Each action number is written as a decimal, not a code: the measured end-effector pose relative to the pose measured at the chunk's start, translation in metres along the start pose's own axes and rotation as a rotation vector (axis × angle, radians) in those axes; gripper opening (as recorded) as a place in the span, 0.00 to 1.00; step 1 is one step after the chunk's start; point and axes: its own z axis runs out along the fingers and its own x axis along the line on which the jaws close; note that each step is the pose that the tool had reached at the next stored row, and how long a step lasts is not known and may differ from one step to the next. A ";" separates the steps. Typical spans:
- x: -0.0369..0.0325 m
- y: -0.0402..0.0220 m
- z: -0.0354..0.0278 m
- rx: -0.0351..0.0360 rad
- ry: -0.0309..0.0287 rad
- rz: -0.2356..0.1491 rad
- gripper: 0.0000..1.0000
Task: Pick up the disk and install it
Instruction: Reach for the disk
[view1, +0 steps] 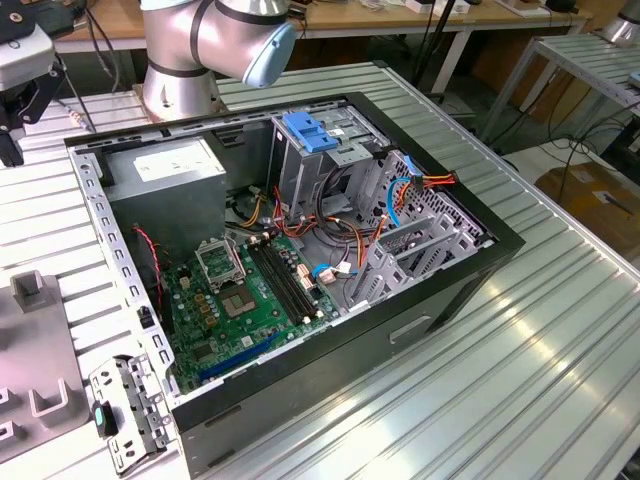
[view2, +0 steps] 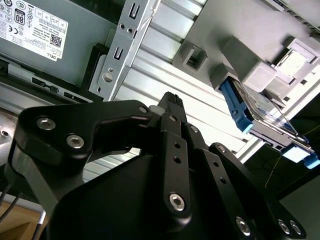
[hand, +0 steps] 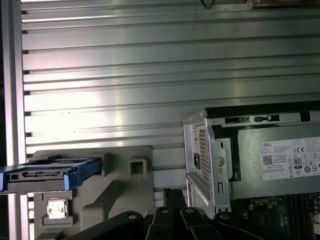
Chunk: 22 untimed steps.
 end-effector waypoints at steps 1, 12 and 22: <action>0.0006 -0.0001 0.0000 0.0000 0.0000 0.000 0.11; 0.0265 -0.0020 -0.0007 0.0000 0.0000 0.000 0.11; 0.0560 -0.0042 -0.0016 0.0000 0.0001 0.000 0.11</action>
